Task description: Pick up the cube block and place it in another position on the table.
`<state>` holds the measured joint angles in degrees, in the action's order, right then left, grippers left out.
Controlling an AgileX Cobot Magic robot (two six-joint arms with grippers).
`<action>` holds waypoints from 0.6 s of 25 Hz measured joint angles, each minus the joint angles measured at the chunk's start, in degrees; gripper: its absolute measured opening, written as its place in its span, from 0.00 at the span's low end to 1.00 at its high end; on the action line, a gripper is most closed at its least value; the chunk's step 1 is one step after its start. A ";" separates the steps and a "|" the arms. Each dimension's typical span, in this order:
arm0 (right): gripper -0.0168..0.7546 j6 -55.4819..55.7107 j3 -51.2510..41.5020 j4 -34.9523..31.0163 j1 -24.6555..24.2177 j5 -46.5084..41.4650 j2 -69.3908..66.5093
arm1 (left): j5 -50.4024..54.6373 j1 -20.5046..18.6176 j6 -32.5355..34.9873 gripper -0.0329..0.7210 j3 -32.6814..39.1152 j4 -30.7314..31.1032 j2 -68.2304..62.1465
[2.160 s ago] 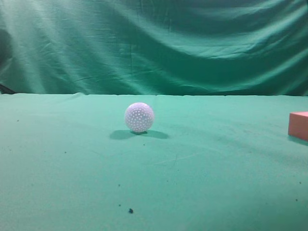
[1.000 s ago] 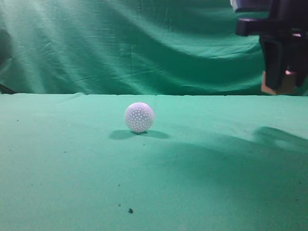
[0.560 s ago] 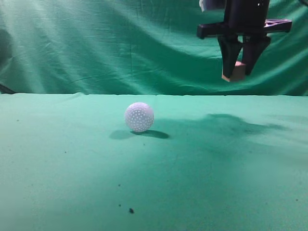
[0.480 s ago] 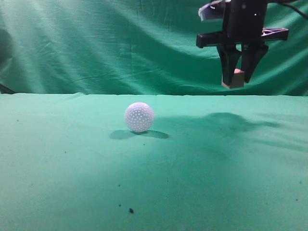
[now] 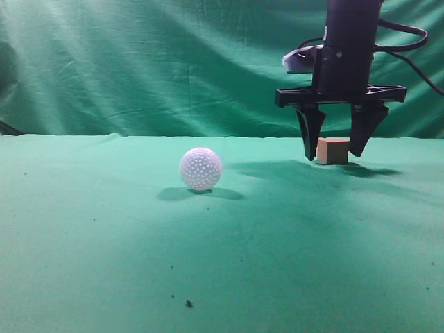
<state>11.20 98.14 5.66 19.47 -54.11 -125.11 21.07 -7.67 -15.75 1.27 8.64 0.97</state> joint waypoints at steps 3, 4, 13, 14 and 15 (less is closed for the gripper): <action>0.63 0.69 2.33 0.20 0.00 -2.66 0.63 | 0.00 0.00 0.00 0.36 0.00 0.00 0.00; 0.63 0.69 2.87 0.24 0.00 -3.86 1.40 | 0.00 0.00 0.00 0.36 0.00 0.00 0.00; 0.02 -0.70 2.59 1.97 0.00 -15.26 15.29 | 0.00 0.00 0.00 0.36 0.00 0.00 0.00; 0.02 -0.70 1.09 2.08 0.00 -15.54 17.43 | 0.00 0.00 0.00 0.36 0.00 0.00 0.00; 0.02 -0.70 -0.96 2.08 0.00 -15.54 19.39 | 0.00 0.00 0.00 0.36 0.00 0.00 0.00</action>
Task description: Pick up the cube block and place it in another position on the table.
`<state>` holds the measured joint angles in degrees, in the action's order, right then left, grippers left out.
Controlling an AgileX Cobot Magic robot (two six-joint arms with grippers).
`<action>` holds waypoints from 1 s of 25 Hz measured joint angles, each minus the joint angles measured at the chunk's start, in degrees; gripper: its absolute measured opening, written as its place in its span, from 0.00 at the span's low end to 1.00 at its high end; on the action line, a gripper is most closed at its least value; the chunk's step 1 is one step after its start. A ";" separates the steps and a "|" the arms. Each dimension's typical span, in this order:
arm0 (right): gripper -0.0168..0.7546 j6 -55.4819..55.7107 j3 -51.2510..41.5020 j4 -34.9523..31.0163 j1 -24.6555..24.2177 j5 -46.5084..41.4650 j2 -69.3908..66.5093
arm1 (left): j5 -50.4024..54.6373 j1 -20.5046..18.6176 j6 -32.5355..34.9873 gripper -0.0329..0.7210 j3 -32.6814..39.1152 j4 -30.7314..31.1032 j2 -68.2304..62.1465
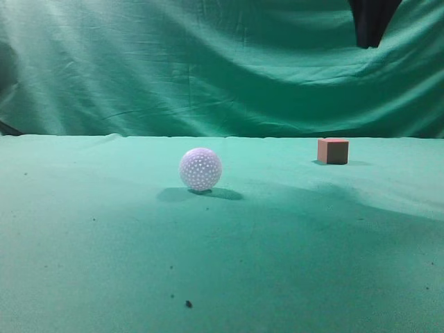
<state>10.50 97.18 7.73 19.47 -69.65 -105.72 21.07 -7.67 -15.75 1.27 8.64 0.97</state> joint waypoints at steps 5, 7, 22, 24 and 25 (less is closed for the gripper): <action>0.02 0.34 -15.01 -2.07 0.00 4.61 14.22 | 0.00 0.00 0.00 0.36 0.00 0.00 0.00; 0.02 0.42 -22.35 -3.75 0.00 7.48 19.80 | 0.00 0.00 0.00 0.36 0.00 0.00 0.00; 0.02 -0.57 -50.87 -10.09 0.00 8.13 56.23 | 0.00 0.00 0.00 0.36 0.00 0.00 0.00; 0.02 -1.53 -51.07 -10.30 0.00 5.78 59.37 | 0.00 0.00 0.00 0.36 0.00 0.00 0.00; 0.02 -2.51 -51.18 -10.30 0.00 5.59 60.45 | 0.00 0.00 0.00 0.36 0.00 0.00 0.00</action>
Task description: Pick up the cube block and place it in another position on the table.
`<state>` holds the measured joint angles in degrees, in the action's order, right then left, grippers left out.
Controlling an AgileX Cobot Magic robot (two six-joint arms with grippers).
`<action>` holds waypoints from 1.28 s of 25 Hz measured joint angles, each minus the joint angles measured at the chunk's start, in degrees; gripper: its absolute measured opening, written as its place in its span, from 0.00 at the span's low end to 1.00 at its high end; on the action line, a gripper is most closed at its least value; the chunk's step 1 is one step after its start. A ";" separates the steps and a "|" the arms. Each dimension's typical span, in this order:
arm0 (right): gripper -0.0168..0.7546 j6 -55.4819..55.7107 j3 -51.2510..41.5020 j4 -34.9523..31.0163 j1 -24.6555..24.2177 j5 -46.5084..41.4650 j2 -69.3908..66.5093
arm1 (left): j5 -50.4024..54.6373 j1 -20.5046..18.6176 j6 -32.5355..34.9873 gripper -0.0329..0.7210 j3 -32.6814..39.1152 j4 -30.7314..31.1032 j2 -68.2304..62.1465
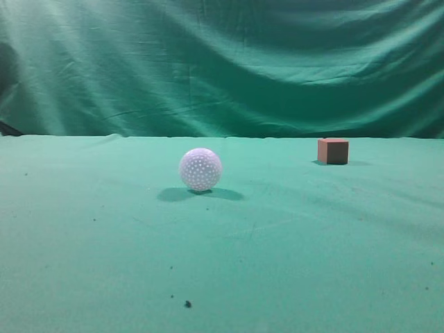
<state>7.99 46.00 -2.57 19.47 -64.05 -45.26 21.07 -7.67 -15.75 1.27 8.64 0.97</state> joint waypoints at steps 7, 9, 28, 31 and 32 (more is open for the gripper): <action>0.02 -6.38 -8.97 2.93 -0.44 12.26 8.79 | 0.00 0.00 0.00 0.36 0.00 0.00 0.00; 0.02 -6.83 -13.97 2.93 -2.24 17.96 14.03 | 0.00 0.00 0.00 0.36 0.00 0.00 0.00; 0.02 -6.13 -47.44 -1.41 -18.72 41.65 45.86 | 0.00 0.00 0.00 0.36 0.00 0.00 0.00; 0.02 -6.23 -47.53 -1.60 -18.72 41.40 45.86 | 0.00 0.00 0.00 0.36 0.00 0.00 0.00; 0.02 -6.23 -47.53 -1.65 -18.72 41.31 45.86 | 0.00 0.00 0.00 0.36 0.00 0.00 0.00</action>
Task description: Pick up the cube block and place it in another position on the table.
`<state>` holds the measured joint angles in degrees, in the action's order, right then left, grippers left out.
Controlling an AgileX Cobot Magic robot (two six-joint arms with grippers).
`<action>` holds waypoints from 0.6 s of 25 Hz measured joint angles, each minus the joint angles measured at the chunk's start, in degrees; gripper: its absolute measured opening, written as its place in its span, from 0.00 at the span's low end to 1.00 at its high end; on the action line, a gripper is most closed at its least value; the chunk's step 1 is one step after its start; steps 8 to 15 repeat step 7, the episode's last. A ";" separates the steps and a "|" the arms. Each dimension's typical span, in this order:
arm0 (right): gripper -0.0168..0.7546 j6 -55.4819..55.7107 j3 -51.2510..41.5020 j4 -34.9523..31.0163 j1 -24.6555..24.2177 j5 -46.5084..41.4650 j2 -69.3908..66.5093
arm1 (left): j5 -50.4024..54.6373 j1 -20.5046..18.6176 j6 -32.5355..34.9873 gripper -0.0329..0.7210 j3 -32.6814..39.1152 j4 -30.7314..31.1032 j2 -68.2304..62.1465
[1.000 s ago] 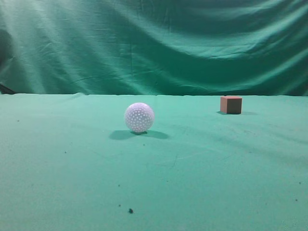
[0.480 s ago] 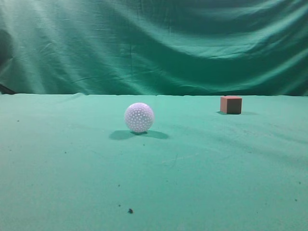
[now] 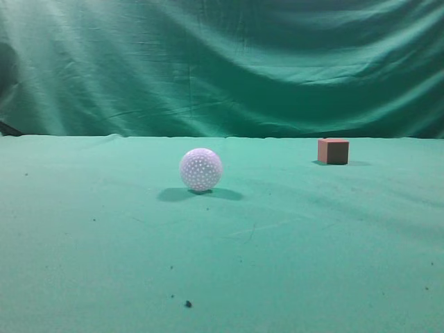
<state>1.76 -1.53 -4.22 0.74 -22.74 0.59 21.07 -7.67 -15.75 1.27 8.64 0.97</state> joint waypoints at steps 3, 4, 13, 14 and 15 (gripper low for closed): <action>0.02 0.00 0.00 0.00 0.00 0.00 0.00 | 0.00 0.00 0.00 0.36 0.00 0.00 0.00; 0.02 -0.11 0.00 0.00 0.00 0.00 0.00 | 0.00 0.00 0.00 0.36 0.00 0.00 0.00; 0.02 -0.11 0.00 -0.09 0.00 0.00 0.00 | 0.00 0.00 0.00 0.36 0.00 0.00 0.00; 0.02 -0.11 0.00 -0.09 0.00 0.00 0.00 | 0.00 0.00 0.00 0.36 0.00 0.00 0.00; 0.02 -0.11 0.00 -0.09 0.00 0.00 0.00 | 0.00 0.00 0.00 0.36 0.00 0.00 0.00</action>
